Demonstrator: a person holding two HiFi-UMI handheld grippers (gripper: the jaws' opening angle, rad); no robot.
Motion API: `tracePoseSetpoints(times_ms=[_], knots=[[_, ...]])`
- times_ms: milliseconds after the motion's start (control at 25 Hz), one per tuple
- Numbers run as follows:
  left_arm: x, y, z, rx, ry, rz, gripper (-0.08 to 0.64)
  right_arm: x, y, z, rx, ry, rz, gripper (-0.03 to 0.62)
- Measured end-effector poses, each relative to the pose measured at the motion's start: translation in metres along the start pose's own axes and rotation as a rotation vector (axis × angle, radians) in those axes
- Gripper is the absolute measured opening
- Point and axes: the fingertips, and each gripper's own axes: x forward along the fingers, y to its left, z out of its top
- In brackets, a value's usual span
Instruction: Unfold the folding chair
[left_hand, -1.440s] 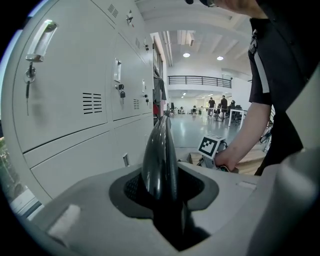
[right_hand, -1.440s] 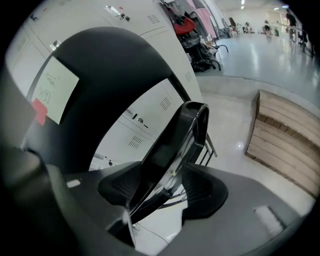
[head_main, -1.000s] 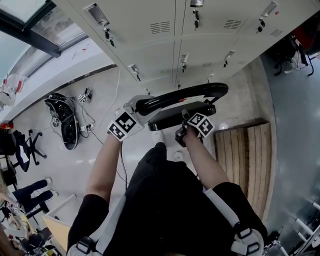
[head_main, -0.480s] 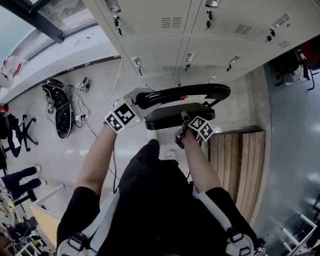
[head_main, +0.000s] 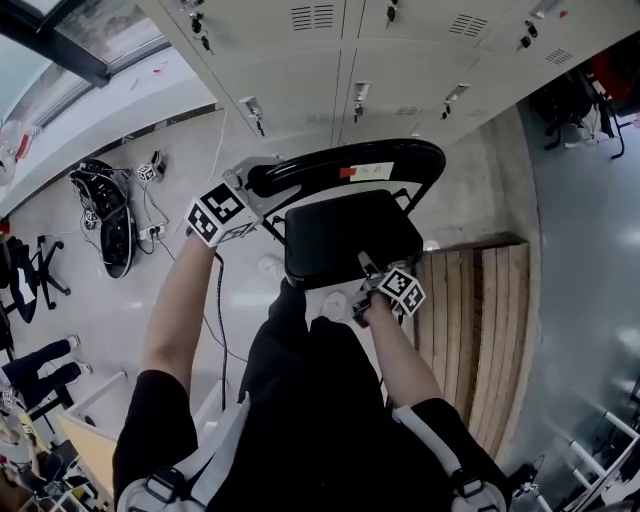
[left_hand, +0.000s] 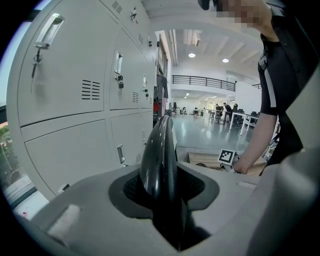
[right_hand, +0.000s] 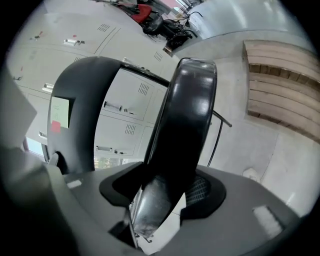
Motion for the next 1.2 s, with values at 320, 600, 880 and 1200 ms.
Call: tracePoseSetpoints(times_ms=[320, 600, 880, 1200], knots=[[0.005, 0.011, -0.007, -0.015, 0.003, 0.019, 0.150, -0.014, -0.035, -0.013, -0.023, -0.052, 0.077, 0.233], [0.015, 0.022, -0.018, -0.032, 0.016, 0.010, 0.153, -0.015, -0.069, -0.028, 0.012, -0.063, 0.112, 0.236], [0.025, 0.014, -0.035, 0.009, 0.031, -0.023, 0.167, -0.011, -0.129, -0.077, 0.107, -0.017, 0.067, 0.262], [0.030, 0.015, -0.051, -0.004, 0.026, -0.064, 0.166, -0.002, -0.175, -0.103, 0.146, 0.017, 0.027, 0.287]])
